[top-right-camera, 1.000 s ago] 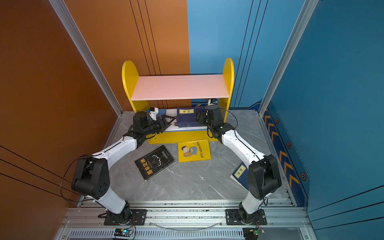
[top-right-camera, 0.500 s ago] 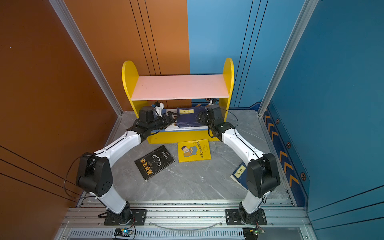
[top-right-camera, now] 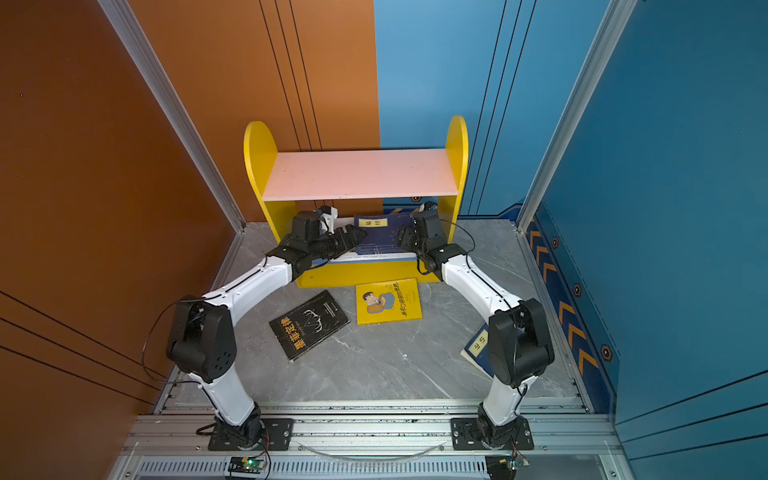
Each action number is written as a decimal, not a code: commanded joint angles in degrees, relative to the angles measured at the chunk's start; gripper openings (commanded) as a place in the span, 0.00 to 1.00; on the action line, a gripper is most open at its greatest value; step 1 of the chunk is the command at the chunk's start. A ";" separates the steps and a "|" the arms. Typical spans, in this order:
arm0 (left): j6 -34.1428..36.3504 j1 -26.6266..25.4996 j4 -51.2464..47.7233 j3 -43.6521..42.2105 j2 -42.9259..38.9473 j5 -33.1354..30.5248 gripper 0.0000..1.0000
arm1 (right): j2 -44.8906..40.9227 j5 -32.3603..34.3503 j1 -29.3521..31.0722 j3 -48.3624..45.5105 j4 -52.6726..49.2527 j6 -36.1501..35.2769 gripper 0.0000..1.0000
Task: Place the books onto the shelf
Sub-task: 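Press the dark blue book flat on the stack with both grippers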
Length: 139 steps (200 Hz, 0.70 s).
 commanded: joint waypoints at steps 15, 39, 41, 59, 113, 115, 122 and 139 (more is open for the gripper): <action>2.62 -0.71 -2.11 2.00 0.46 -1.78 0.84 | 0.86 -0.60 -0.42 1.03 0.85 1.16 0.69; 3.20 -1.17 -2.76 2.28 0.50 -1.80 0.83 | 0.98 -0.68 -0.50 1.02 1.00 1.44 0.67; 3.29 -1.23 -2.88 2.33 0.46 -1.73 0.83 | 0.97 -0.68 -0.50 1.02 1.00 1.45 0.67; 3.94 -1.63 -3.56 2.67 0.42 -2.19 0.83 | 1.00 -1.12 -0.50 1.06 1.18 1.54 0.65; 4.08 -1.95 -3.64 2.94 0.37 -2.18 0.82 | 1.36 -1.93 -0.33 1.19 1.27 1.61 0.54; 4.05 -1.99 -3.65 2.97 0.38 -2.16 0.82 | 1.42 -1.94 -0.33 1.19 1.27 1.56 0.53; 4.17 -2.11 -3.70 3.05 0.26 -2.15 0.82 | 1.37 -1.95 -0.31 1.11 1.27 1.54 0.52; 4.78 -2.30 -4.26 3.46 0.25 -2.52 0.82 | 1.24 -1.92 -0.24 1.05 1.27 1.53 0.50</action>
